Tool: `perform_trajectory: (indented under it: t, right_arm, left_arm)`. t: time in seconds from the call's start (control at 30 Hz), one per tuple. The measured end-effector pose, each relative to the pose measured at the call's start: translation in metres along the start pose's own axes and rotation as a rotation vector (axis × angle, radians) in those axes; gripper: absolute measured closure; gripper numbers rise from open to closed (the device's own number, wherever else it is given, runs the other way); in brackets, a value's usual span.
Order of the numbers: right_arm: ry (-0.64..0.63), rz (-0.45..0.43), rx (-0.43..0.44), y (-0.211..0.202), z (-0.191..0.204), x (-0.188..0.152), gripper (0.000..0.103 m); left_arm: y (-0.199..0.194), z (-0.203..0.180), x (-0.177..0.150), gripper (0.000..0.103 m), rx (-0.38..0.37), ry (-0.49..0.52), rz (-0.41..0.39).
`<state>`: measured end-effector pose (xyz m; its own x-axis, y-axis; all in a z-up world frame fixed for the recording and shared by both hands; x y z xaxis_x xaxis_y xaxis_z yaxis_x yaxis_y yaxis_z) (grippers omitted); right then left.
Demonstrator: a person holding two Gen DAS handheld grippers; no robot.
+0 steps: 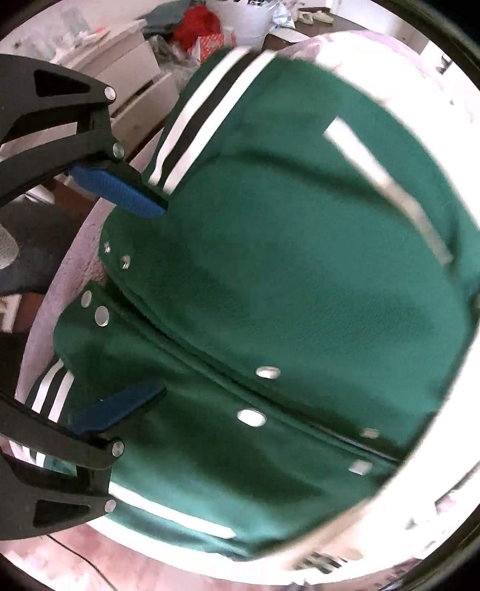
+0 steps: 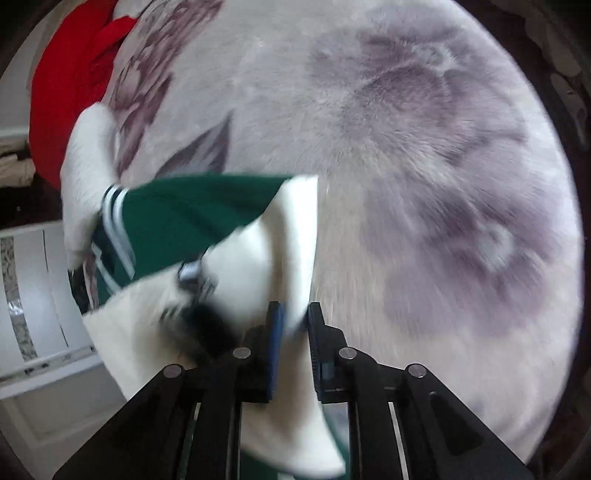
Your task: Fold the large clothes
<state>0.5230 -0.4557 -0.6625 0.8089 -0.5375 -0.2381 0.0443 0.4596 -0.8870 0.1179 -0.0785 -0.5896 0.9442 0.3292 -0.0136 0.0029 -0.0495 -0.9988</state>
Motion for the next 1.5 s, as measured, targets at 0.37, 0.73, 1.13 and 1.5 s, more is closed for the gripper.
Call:
perform_trajectory:
  t: [0.37,0.73,1.13,1.5]
  right_arm:
    - [-0.179,0.197,0.13,0.0,0.183,-0.172,0.042]
    - [-0.141,0.493,-0.093,0.254,0.269,-0.376,0.037]
    - [-0.245,0.472,-0.079,0.226,0.266,-0.405,0.039]
    - [0.096,0.341,-0.17,0.181,0.047,-0.394,0.045]
  left_arm:
    - [-0.044,0.11,0.038,0.012,0.129,-0.087,-0.136]
    - [0.036,0.193,0.056,0.059,-0.141,0.014,-0.064]
    - [0.031,0.27,0.034,0.044,-0.503,-0.182,-0.074]
    - [0.023,0.283,0.013,0.044,-0.624,-0.307,-0.067]
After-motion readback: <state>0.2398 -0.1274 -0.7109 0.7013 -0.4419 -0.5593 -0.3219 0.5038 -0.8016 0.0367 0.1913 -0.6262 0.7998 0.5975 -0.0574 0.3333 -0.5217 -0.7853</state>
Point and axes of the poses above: each gripper's, at about its wrist camera, not at the fingertips, and y roughly the way its jaws point, z to its left, x to its top, the point moved 2 cm from there along y, roughly the way its jaws point, and after that the axes turned 13 degrees about y, right-handed, at the moved point
